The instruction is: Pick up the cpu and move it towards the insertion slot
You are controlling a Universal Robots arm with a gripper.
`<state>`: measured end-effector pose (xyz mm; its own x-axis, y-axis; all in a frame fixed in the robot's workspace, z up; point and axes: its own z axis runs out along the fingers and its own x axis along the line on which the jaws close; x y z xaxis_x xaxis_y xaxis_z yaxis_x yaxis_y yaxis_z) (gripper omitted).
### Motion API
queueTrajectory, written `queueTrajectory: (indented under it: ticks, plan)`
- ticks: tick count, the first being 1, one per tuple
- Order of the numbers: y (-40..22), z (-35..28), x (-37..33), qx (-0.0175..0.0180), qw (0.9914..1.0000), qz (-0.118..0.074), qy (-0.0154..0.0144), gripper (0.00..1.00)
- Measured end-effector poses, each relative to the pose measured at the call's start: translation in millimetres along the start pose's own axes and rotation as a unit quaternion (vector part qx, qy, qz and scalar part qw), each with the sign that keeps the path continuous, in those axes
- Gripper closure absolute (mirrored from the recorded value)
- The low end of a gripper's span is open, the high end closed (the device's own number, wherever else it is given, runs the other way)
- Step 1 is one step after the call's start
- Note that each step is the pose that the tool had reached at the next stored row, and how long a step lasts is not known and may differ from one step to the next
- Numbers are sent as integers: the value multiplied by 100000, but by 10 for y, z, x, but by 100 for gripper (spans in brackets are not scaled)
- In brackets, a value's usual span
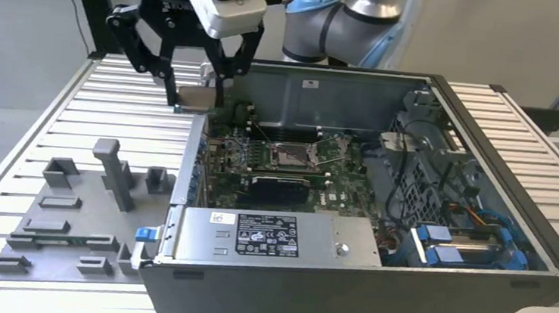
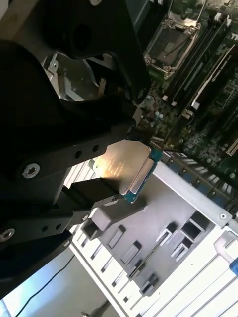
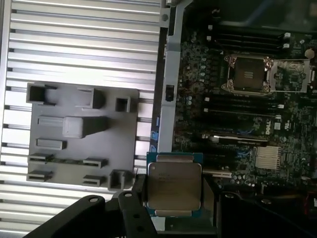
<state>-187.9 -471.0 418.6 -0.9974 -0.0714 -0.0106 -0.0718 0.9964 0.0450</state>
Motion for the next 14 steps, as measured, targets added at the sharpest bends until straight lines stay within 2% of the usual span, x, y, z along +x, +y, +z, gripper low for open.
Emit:
queueTrajectory:
  ticks: [14]
  plan:
    - [-42,61,-637,78,100000,114,3,100]
